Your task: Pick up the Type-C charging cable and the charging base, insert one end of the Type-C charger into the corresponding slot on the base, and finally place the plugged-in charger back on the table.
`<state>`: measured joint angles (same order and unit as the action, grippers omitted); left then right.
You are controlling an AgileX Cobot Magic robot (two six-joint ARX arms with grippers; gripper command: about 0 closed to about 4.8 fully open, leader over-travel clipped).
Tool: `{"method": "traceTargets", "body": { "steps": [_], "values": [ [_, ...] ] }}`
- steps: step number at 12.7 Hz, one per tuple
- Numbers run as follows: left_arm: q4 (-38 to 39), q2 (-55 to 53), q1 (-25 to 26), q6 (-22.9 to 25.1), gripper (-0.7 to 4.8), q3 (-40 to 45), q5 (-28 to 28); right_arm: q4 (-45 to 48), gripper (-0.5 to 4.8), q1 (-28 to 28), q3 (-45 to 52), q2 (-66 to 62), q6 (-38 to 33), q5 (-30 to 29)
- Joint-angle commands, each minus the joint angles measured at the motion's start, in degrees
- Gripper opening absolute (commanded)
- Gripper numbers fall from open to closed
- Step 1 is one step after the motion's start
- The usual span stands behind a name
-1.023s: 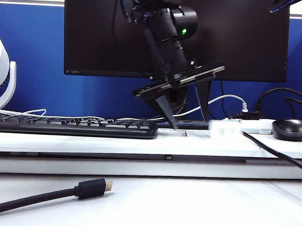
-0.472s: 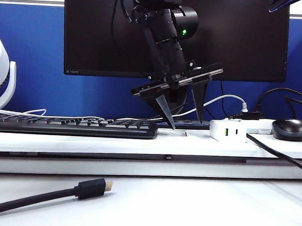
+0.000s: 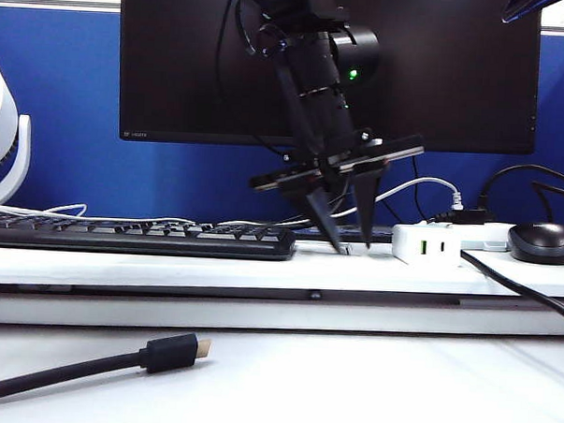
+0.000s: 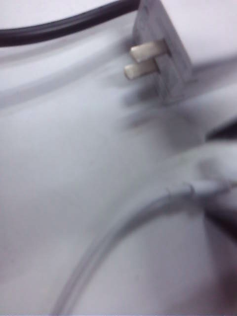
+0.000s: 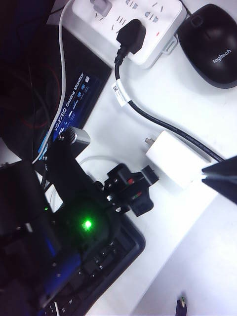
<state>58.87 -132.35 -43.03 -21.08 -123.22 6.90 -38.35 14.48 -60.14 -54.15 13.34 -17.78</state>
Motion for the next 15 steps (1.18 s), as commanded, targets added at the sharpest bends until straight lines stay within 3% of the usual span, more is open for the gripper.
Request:
{"method": "traceTargets", "body": {
  "steps": [1,3,8,15],
  "values": [
    [0.61,-0.50,-0.26,-0.35,1.17,0.17,0.22,0.90,-0.01,0.00,-0.20,0.17,0.17,-0.17],
    [0.90,-0.50,-0.26,-0.35,0.23,0.17,0.20,0.92,-0.01,0.00,-0.20,0.17,0.17,-0.17],
    [0.85,-0.48,-0.24,-0.35,-0.05,0.15,0.39,0.90,-0.01,0.00,-0.20,0.17,0.17,-0.17],
    [1.27,2.51,-0.11,1.51,-0.05,0.11,9.20,1.20,-0.01,0.00,-0.20,0.17,0.15,-0.17]
  ]
}}
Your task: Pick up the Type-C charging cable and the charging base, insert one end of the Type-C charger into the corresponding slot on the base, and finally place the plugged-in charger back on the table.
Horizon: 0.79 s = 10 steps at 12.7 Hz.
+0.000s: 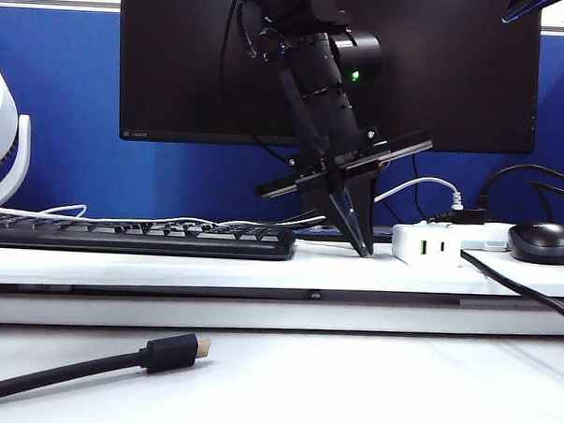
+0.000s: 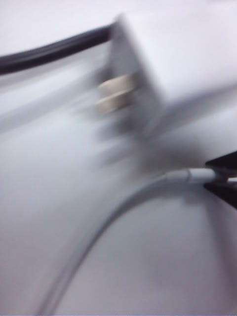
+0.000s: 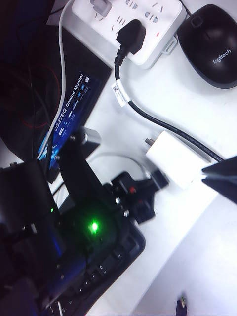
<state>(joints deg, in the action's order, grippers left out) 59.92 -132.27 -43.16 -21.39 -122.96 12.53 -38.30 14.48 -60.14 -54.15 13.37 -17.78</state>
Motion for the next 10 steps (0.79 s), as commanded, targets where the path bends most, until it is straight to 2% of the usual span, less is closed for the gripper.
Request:
{"method": "traceTargets", "body": {
  "steps": [1,7,9,10],
  "values": [
    [0.26,3.41,0.02,2.84,-0.05,-0.13,4.87,1.29,-0.01,0.00,-0.22,0.17,0.13,-0.20],
    [0.63,9.51,2.21,6.45,-0.05,-0.15,8.20,2.64,-0.01,0.00,-0.20,0.17,-4.90,-0.39],
    [0.96,11.82,4.09,7.58,-0.05,-0.15,11.93,5.18,0.00,-0.07,-0.22,0.17,-10.56,-0.85],
    [0.81,12.92,5.01,8.04,-0.06,-0.15,14.84,6.62,0.01,-0.22,-0.22,0.15,-13.35,-3.26]
  ]
}}
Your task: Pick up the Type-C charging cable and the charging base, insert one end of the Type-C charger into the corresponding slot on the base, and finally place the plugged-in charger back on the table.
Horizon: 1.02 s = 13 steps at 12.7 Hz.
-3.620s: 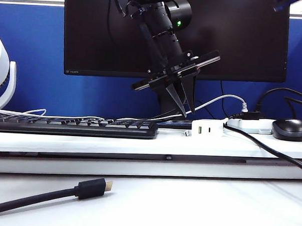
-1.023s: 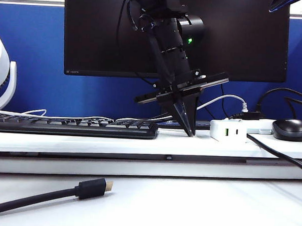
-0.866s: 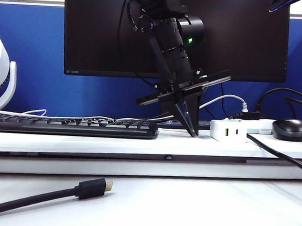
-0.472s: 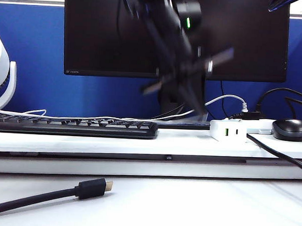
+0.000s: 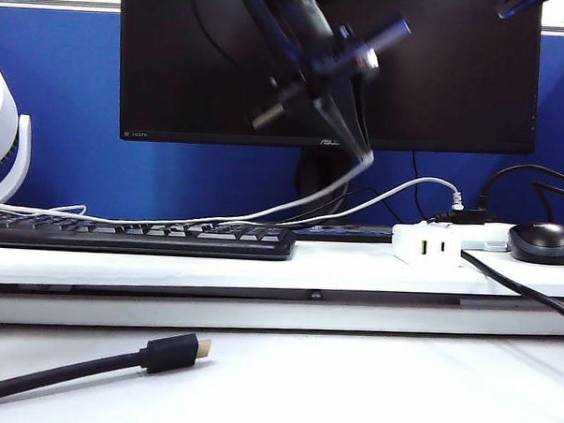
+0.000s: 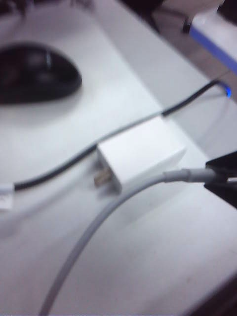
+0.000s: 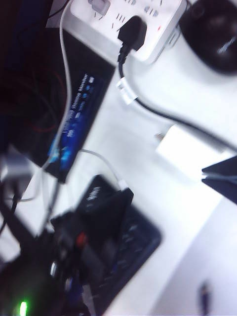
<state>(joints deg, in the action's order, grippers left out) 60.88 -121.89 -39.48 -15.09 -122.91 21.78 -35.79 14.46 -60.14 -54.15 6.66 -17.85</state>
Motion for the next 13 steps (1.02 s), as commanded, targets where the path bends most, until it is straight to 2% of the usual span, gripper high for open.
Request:
{"method": "traceTargets", "body": {
  "steps": [1,2,3,5,7,9,10,13],
  "values": [
    [-0.33,3.45,2.14,1.95,-0.05,-0.20,8.61,5.70,0.02,-0.24,-0.22,0.07,-9.11,-5.97],
    [-1.05,5.29,3.58,2.69,-0.06,-0.20,15.98,9.64,0.23,-0.24,-0.20,-0.46,-14.56,-12.50],
    [-1.51,6.12,4.02,2.84,-0.05,-0.20,19.45,12.74,0.58,-0.28,-0.20,-1.01,-18.45,-16.59],
    [-2.23,7.63,4.66,4.96,-0.05,-0.26,24.92,17.16,1.44,-0.31,-0.20,-1.70,-24.02,-20.94],
    [-2.73,8.94,4.66,7.89,-0.05,-0.42,28.76,20.81,2.08,-0.57,-0.22,-2.12,-28.11,-24.20],
    [-4.02,9.92,4.63,8.28,-0.05,-0.42,31.67,23.41,2.14,-1.60,-0.22,-2.29,-31.43,-26.08],
    [-4.90,10.86,4.66,10.47,-0.05,-0.46,33.79,26.14,2.12,-2.82,-0.22,-2.34,-35.23,-27.34],
    [-6.16,11.74,4.61,11.69,-0.05,-0.48,37.16,29.59,2.11,-4.50,-0.22,-2.34,-38.93,-28.63]
  ]
}}
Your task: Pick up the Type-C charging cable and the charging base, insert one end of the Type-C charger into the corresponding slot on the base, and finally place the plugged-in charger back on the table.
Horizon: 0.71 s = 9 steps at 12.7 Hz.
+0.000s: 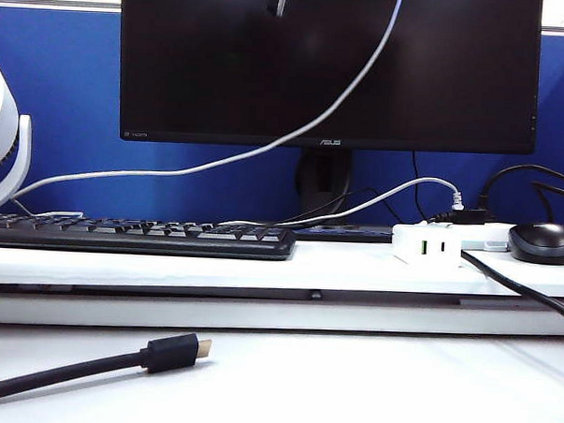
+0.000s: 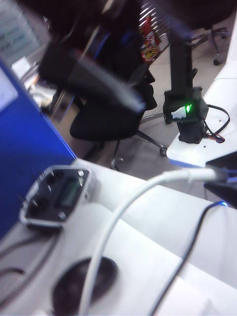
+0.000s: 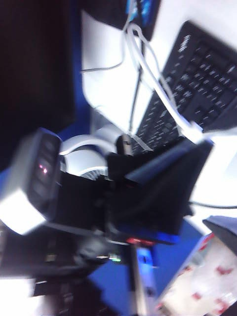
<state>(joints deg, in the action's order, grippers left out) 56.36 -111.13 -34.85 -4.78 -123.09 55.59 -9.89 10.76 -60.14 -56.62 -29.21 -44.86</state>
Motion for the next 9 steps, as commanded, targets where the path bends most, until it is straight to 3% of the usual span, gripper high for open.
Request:
{"method": "traceTargets", "body": {
  "steps": [1,9],
  "values": [
    [-2.43,1.29,-0.04,1.38,-0.05,-0.31,4.33,4.76,2.11,-1.01,-0.22,0.09,-4.04,-2.03],
    [-8.02,3.10,-0.24,1.29,-0.05,-0.31,14.08,8.13,1.98,-0.98,-0.20,0.09,-6.49,-3.13]
  ]
}}
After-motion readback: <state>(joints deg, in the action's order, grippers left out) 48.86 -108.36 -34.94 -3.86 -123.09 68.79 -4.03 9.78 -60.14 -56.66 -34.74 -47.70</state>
